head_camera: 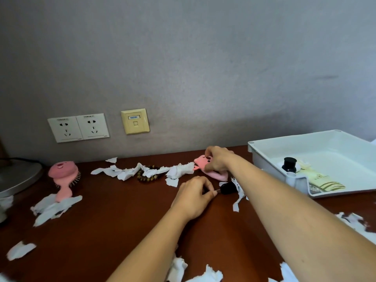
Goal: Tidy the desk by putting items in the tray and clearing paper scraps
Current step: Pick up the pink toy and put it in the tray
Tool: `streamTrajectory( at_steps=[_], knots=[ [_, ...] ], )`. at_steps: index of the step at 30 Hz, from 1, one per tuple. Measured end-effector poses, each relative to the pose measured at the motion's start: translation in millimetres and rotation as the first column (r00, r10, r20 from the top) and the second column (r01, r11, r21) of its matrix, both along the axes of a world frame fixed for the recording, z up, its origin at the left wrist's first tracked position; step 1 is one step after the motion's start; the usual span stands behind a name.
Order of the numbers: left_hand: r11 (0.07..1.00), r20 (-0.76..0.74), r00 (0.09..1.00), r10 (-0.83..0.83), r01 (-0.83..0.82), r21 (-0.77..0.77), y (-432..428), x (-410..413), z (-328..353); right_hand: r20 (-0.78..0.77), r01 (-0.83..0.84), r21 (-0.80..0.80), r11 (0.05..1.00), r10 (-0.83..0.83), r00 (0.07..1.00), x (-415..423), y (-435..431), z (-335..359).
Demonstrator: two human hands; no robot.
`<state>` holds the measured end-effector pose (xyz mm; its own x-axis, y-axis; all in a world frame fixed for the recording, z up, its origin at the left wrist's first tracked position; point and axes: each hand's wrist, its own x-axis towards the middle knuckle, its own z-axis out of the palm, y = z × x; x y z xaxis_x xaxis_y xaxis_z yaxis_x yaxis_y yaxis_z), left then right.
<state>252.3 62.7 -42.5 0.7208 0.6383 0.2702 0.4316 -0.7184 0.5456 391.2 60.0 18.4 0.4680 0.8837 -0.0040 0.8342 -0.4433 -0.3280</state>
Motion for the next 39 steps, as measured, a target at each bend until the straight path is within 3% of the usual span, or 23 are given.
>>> streamTrajectory(
  at_steps=[7, 12, 21, 28, 39],
  knots=[
    [0.988, 0.119, 0.993, -0.015, 0.033, -0.150, -4, -6, 2, -0.060, 0.049, -0.005, 0.999, -0.049, 0.997, 2, -7, 5],
    [0.970, 0.011, 0.999, -0.043, 0.045, -0.238, -6, -16, 19, -0.048, 0.065, 0.006, 0.998, -0.064, 0.997, -12, -11, 18],
    [0.927, 0.215, 0.976, 0.025, 0.058, -0.371, -33, -46, 70, 0.089, -0.007, 0.226, 0.974, -0.013, 0.996, -20, -51, 81],
    [0.922, 0.295, 0.955, -0.020, 0.132, -0.364, -91, -52, 119, 0.088, 0.012, 0.372, 0.928, -0.049, 0.995, 6, -126, 118],
    [0.912, 0.402, 0.912, -0.079, 0.229, -0.340, -153, 16, 148, 0.069, 0.152, 0.375, 0.914, -0.191, 0.979, 72, -238, 133]
  ],
)
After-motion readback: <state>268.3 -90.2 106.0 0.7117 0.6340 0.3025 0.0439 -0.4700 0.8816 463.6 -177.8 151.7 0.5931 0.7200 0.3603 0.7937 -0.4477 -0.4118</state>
